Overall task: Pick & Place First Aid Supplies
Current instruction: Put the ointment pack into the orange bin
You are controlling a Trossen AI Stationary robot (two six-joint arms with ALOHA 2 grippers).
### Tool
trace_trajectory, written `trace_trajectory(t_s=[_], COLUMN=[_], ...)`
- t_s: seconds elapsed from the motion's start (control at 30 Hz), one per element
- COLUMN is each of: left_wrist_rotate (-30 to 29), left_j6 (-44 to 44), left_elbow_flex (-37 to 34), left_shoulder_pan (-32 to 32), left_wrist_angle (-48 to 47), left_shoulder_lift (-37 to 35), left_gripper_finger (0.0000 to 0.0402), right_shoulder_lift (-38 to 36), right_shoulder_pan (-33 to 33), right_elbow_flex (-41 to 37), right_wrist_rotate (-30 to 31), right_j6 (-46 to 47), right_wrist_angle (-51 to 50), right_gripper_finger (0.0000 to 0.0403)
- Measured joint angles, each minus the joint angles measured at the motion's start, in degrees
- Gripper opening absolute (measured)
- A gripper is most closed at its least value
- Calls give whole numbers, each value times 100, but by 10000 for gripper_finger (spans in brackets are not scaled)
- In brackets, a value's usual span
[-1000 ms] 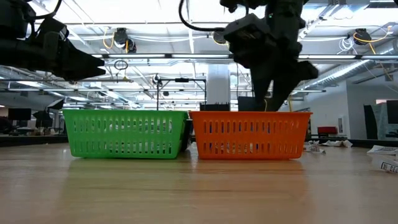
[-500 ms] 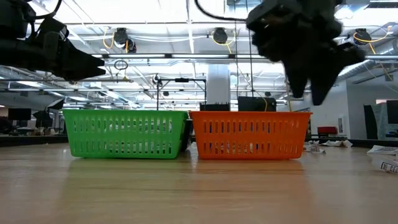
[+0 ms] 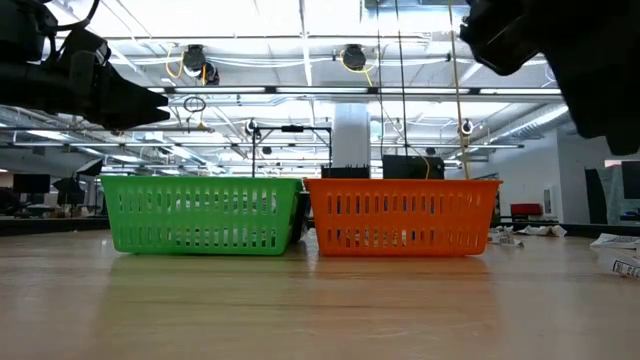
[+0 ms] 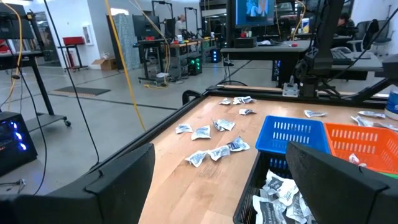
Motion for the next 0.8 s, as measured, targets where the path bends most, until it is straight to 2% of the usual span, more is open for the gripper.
trace_trajectory(t_s=[0.3,0.8], left_wrist_rotate=[1,1], left_j6=[-2,0], left_elbow_flex=[1,0], left_shoulder_pan=[1,2], left_wrist_angle=[0,0], left_shoulder_lift=[0,2], left_gripper_finger=[365,365], right_shoulder_lift=[525,1129], right_shoulder_pan=[306,336], right_elbow_flex=[4,-125], right_wrist_rotate=[-258,-282], right_j6=[-37,-446], right_wrist_angle=[754,796], right_gripper_finger=[183,183])
